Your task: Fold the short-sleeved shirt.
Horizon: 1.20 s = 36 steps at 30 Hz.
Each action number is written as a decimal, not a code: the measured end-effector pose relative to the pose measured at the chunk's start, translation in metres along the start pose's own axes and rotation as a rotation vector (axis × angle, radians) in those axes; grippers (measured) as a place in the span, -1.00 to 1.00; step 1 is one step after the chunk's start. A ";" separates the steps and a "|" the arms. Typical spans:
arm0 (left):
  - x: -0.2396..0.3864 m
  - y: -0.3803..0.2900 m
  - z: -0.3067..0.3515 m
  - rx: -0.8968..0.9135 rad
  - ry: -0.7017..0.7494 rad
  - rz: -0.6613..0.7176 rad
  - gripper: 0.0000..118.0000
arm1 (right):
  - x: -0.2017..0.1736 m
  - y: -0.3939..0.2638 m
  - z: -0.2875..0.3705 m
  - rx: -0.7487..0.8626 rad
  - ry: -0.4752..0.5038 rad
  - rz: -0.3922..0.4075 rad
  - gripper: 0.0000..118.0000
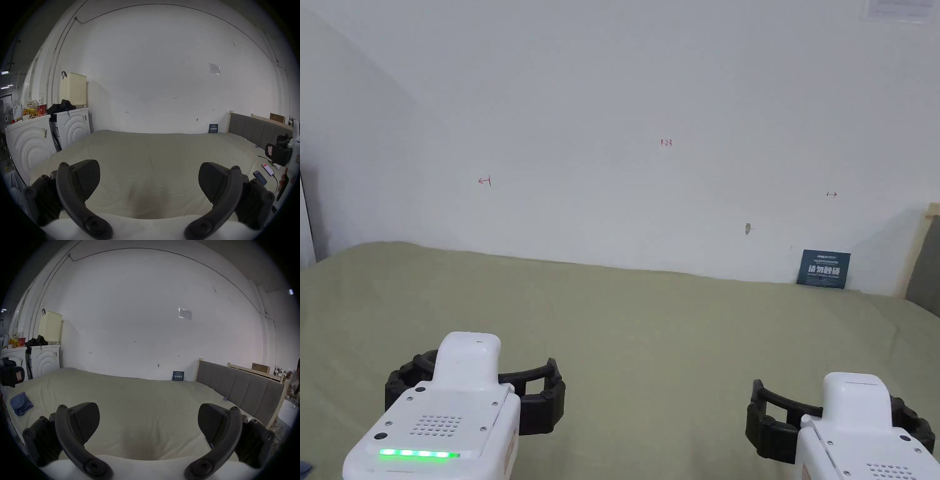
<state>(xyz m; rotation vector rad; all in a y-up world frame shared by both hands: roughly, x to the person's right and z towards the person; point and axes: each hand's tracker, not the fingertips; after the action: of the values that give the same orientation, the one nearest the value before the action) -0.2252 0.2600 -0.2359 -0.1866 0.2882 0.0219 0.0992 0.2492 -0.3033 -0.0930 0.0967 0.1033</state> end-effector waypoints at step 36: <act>-0.003 0.005 -0.002 -0.012 -0.011 0.033 1.00 | 0.008 0.009 -0.002 -0.030 0.094 -0.050 1.00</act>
<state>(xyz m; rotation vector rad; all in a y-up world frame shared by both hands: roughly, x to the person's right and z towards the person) -0.2289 0.2643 -0.2374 -0.1933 0.2798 0.0575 0.1056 0.2581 -0.3071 -0.1306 0.1865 0.0499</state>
